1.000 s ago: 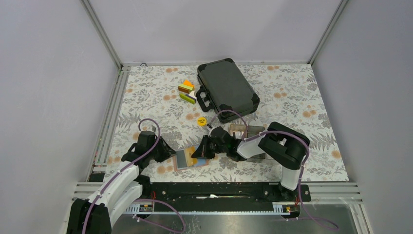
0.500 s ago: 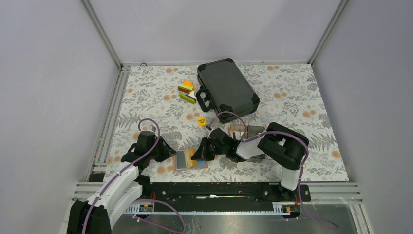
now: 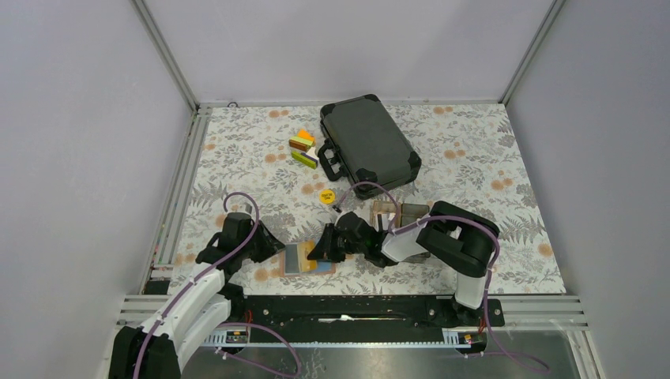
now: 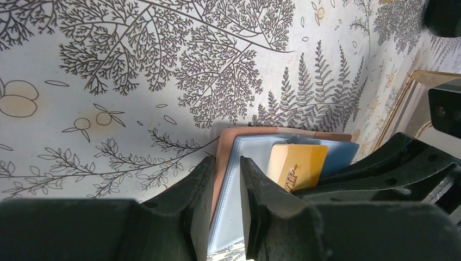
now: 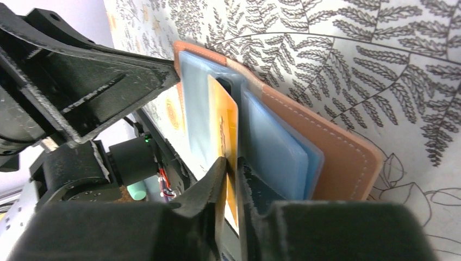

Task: Put the credit cards into the card holder
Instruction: Insert the credit card into the card holder.

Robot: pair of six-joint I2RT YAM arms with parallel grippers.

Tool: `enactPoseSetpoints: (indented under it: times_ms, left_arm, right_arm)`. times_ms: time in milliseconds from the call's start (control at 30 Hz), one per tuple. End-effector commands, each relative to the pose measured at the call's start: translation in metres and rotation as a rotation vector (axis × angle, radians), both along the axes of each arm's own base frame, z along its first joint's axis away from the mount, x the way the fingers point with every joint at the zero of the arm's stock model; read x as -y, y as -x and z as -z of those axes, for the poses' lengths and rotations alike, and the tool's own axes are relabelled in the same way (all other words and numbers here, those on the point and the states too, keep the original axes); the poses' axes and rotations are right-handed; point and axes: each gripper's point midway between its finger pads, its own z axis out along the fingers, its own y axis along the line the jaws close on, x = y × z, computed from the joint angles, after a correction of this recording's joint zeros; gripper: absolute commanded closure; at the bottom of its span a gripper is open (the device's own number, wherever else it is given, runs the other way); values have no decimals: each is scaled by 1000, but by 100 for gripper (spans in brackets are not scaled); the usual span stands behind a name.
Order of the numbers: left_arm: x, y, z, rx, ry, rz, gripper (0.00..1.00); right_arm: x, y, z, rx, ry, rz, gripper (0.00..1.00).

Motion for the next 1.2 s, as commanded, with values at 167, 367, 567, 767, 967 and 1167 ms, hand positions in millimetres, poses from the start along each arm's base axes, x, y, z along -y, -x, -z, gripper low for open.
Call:
enactPoseSetpoints:
  times_ms: [167, 367, 567, 767, 967, 1167]
  left_arm:
    - [6, -2, -9, 31, 38, 8, 73]
    - [5, -3, -12, 37, 35, 1, 61]
    - [6, 1, -11, 29, 27, 7, 52]
    - [11, 8, -5, 6, 23, 27, 56]
    - [14, 16, 1, -11, 31, 39, 66]
    - [17, 18, 0, -7, 51, 40, 70]
  right_arm:
    - [11, 3, 15, 42, 122, 7, 62]
    - [26, -8, 2, 146, 247, -5, 54]
    - [34, -9, 6, 171, 297, -9, 50]
    - [14, 0, 4, 163, 271, -57, 53]
    - [-8, 4, -2, 162, 238, -83, 61]
    - [-27, 5, -7, 164, 210, -102, 62]
